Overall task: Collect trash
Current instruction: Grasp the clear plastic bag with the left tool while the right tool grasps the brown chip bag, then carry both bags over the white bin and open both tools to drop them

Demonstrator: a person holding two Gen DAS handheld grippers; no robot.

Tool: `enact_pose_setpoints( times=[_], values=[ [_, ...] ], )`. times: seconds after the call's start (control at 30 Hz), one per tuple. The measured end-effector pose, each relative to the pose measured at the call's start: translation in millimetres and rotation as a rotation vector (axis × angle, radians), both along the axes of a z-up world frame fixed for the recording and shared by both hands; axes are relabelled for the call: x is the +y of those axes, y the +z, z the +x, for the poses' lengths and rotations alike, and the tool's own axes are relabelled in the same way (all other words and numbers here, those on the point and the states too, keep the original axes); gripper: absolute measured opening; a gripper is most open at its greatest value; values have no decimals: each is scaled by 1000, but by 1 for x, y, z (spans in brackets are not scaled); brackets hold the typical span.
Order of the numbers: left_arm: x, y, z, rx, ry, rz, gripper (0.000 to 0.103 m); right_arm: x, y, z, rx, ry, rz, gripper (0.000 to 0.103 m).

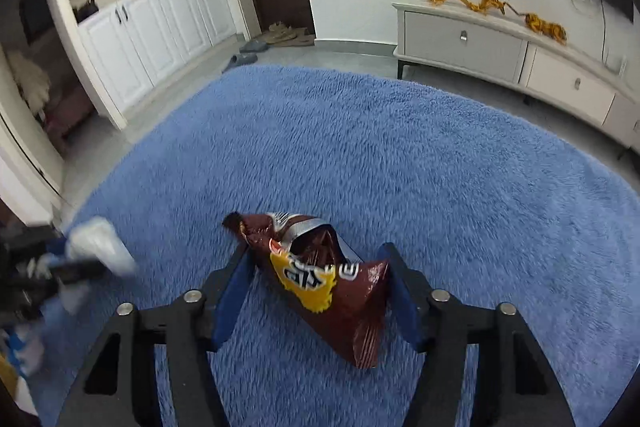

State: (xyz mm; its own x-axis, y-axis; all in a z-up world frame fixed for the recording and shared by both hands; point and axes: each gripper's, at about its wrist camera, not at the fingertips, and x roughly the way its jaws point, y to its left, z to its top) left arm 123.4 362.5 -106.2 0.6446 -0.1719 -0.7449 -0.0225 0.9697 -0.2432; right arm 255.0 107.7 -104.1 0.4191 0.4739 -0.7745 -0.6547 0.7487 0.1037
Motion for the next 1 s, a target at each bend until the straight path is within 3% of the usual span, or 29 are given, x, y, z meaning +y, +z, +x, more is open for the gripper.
enact_pose_setpoints(
  times=[0.1, 0.27, 0.5, 0.8, 1.0],
  values=[
    [0, 4, -14, -8, 5, -1, 31, -3, 0, -26, -42, -4, -38, 36],
    [-16, 21, -44, -43, -20, 2, 31, -27, 4, -78, -51, -34, -27, 29],
    [-37, 45, -87, -82, -56, -9, 31, -82, 34, -149, -55, -127, 59, 28],
    [-88, 83, -130, -138, -132, -1, 31, -160, 83, -241, -158, -278, 149, 28],
    [-138, 104, -145, -163, -204, 33, 31, -212, 108, -281, -238, -381, 206, 28]
  ],
)
